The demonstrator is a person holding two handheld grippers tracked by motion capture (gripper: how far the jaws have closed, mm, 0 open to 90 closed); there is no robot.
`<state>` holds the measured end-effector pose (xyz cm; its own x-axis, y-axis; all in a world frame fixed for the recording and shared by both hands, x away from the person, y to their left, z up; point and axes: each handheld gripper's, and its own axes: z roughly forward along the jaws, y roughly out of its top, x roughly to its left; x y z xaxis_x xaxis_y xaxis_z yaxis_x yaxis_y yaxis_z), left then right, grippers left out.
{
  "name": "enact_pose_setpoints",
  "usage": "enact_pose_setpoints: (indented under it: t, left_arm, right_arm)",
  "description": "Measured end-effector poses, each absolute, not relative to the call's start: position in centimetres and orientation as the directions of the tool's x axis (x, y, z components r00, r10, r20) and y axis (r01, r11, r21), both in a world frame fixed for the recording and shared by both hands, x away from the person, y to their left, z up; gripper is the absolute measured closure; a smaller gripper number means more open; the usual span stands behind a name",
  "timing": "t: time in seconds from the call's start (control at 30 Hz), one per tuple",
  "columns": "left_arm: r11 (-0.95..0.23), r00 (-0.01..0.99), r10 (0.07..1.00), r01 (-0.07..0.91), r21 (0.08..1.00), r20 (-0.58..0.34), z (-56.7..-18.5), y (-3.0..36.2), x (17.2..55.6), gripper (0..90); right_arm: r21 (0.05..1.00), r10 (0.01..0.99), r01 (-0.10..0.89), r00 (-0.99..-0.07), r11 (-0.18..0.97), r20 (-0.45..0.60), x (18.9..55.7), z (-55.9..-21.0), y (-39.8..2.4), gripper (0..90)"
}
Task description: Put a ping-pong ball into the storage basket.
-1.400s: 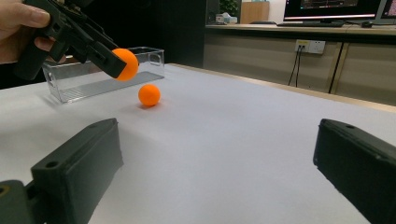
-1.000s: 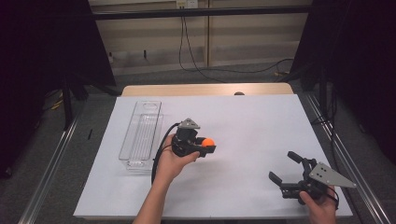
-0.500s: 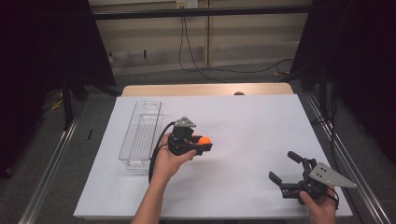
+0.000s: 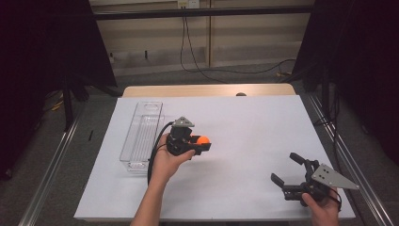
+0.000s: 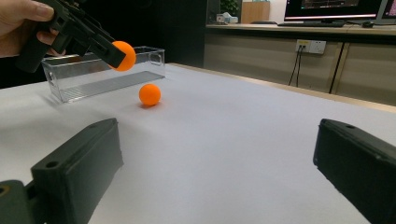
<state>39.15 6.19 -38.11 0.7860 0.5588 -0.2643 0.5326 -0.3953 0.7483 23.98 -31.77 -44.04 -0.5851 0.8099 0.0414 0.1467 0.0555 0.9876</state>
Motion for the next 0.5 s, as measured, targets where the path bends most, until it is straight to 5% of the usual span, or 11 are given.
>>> enact_pose_setpoints:
  t: [0.5]
  left_arm:
    - [-0.391,0.778,0.572,0.537,0.747,-0.260,-38.03,6.83,39.40,50.9]
  right_arm:
    - [0.988,0.810,0.148,-0.585,0.055,0.042,23.99,-44.04,-31.78,0.7]
